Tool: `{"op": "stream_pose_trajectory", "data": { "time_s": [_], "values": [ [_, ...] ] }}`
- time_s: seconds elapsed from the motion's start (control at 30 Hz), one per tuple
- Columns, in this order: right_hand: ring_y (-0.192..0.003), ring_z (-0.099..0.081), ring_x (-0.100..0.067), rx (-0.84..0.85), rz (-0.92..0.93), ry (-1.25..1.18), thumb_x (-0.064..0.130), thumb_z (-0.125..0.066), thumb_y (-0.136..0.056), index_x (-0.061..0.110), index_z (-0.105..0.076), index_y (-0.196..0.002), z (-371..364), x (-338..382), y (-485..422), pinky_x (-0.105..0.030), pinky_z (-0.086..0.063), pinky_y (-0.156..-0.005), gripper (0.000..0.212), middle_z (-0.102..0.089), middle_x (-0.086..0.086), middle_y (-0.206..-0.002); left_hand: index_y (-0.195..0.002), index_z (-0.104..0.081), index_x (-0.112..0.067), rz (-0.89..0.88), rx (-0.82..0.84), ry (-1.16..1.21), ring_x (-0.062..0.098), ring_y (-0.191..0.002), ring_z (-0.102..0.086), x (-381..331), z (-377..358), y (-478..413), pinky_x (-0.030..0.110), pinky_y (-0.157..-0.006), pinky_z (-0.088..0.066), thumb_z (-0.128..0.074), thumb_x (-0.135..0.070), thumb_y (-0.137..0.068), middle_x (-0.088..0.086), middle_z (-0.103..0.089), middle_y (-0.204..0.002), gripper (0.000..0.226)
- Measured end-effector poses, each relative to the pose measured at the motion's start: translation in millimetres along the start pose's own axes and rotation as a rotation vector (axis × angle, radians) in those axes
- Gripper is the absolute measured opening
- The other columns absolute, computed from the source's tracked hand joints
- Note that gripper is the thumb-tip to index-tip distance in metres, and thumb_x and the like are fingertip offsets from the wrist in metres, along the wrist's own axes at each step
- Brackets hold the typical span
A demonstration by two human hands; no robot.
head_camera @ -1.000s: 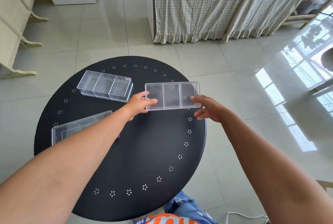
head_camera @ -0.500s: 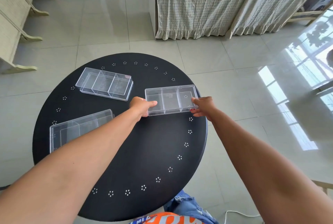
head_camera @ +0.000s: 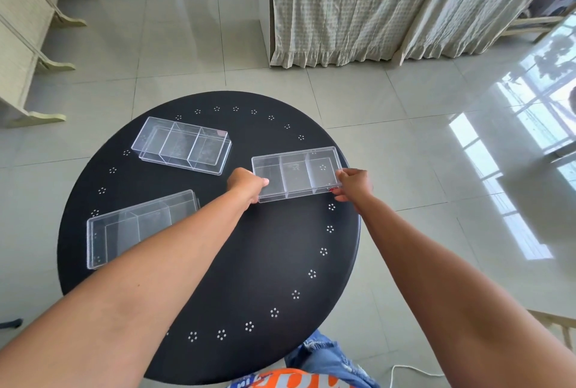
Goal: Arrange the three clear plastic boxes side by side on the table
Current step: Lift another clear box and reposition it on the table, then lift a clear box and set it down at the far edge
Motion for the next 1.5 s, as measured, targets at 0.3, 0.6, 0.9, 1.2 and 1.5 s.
{"op": "stream_pose_trajectory", "data": {
  "time_s": [0.3, 0.6, 0.9, 1.2, 1.5],
  "values": [
    [-0.104, -0.062, -0.031, -0.124, 0.072, 0.247, 0.037, -0.05, -0.095, 0.016, -0.057, -0.132, 13.3, 15.9, 9.1, -0.044, -0.053, -0.093, 0.043, -0.06, -0.01, -0.12, -0.091, -0.059, -0.007, -0.039, 0.022, -0.036, 0.028, -0.076, -0.058, -6.8, 8.2, 4.0, 0.036, -0.075, -0.052, -0.071, -0.022, -0.08, 0.02, -0.064, -0.102, 0.022],
    [-0.122, -0.053, -0.022, -0.176, 0.371, 0.34, 0.029, -0.049, -0.092, 0.024, -0.058, -0.129, -18.1, 99.2, 37.6, -0.036, -0.044, -0.102, 0.038, -0.055, -0.006, -0.129, -0.114, -0.067, -0.026, -0.306, -0.131, -0.149, 0.02, -0.107, -0.062, -38.5, 76.9, 6.8, 0.028, -0.086, -0.046, -0.059, -0.025, -0.084, -0.002, -0.068, -0.116, 0.031],
    [-0.127, -0.047, -0.027, 0.116, 0.666, 0.619, 0.043, -0.069, -0.081, 0.025, -0.05, -0.137, -154.8, 151.0, 75.6, -0.038, -0.038, -0.107, 0.062, -0.05, -0.009, -0.13, -0.116, -0.064, -0.025, -0.382, -0.455, -0.144, 0.024, -0.099, -0.06, -32.5, 199.3, -15.7, 0.031, -0.084, -0.046, -0.059, -0.017, -0.081, 0.006, -0.062, -0.105, 0.036],
    [-0.146, -0.028, -0.029, 0.381, 0.666, 0.892, 0.064, -0.084, -0.053, 0.026, 0.013, -0.156, -249.5, 141.7, 61.8, -0.044, -0.025, -0.116, 0.145, -0.026, -0.011, -0.158, -0.154, -0.012, -0.029, -0.159, -0.365, 0.012, 0.023, -0.148, -0.021, 27.5, 247.2, -75.0, 0.043, -0.118, -0.023, -0.071, -0.054, -0.071, 0.006, -0.009, -0.163, 0.105],
    [-0.141, -0.035, -0.023, 0.409, 0.753, 0.978, 0.065, -0.082, -0.052, 0.026, 0.022, -0.153, -283.8, 145.8, 46.7, -0.048, -0.018, -0.119, 0.15, -0.039, -0.008, -0.15, -0.153, 0.006, -0.035, -0.099, -0.082, 0.224, 0.017, -0.15, -0.016, 47.7, 219.2, -114.0, 0.042, -0.119, -0.018, -0.07, -0.069, -0.062, 0.0, -0.012, -0.164, 0.124]
  ]
}}
Point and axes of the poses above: each hand's wrist, its own y-axis away from the middle knuckle, its own z-axis out of the back of the hand, x = y × z, the point moved 10 cm from there along -y, towards the middle knuckle
